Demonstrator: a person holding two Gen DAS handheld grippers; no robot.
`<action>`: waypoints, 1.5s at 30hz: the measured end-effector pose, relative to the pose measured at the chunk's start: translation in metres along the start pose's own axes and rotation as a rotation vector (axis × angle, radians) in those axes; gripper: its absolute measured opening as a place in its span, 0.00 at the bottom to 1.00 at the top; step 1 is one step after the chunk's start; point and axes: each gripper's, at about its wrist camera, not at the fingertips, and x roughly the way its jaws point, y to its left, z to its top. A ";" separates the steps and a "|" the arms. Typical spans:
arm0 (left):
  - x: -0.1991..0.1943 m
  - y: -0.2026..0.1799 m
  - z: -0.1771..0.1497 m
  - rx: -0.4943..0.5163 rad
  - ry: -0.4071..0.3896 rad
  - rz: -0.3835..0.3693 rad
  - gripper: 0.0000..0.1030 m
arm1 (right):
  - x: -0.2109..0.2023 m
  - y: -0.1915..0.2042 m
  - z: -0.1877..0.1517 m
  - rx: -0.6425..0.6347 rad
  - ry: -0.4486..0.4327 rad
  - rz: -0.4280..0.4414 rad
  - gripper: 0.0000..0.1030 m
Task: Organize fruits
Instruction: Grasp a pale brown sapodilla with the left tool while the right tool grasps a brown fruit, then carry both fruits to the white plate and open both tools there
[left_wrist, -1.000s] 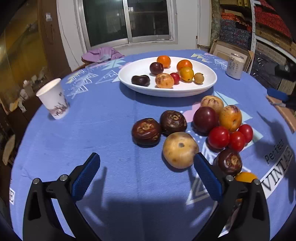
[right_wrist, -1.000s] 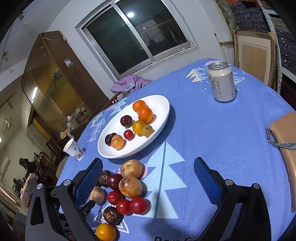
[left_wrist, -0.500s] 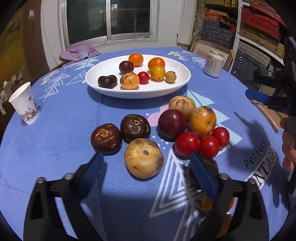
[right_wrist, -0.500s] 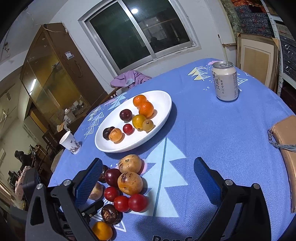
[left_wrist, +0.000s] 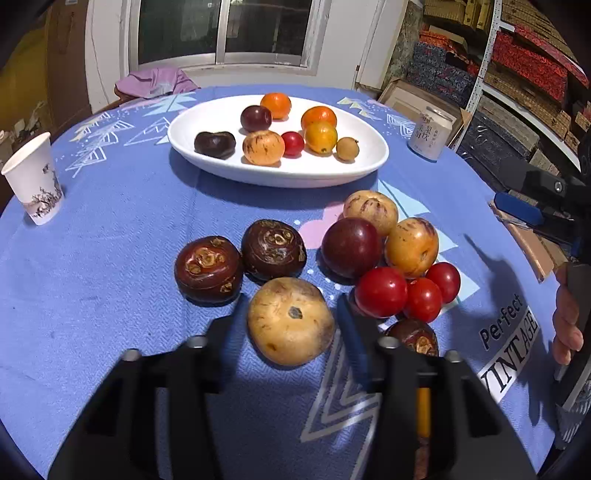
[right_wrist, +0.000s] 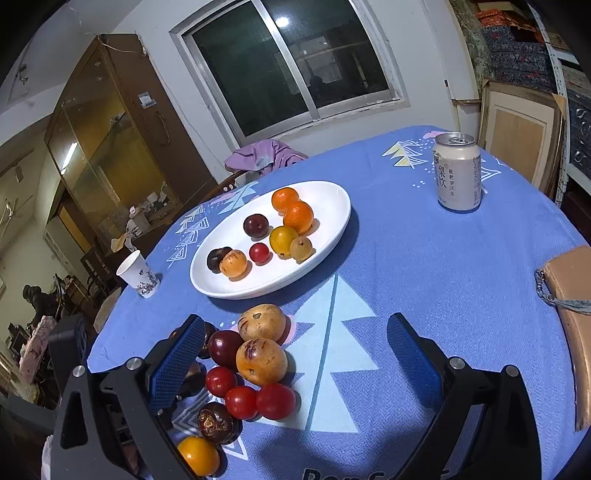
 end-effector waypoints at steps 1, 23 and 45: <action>-0.002 -0.001 -0.001 0.014 -0.006 0.031 0.41 | 0.000 0.001 0.000 -0.007 0.004 0.000 0.97; -0.012 0.010 -0.009 -0.012 -0.003 0.097 0.42 | 0.073 0.014 -0.024 0.032 0.307 0.131 0.55; -0.014 -0.001 0.092 -0.019 -0.145 0.079 0.41 | 0.046 0.030 0.053 -0.041 0.063 0.020 0.42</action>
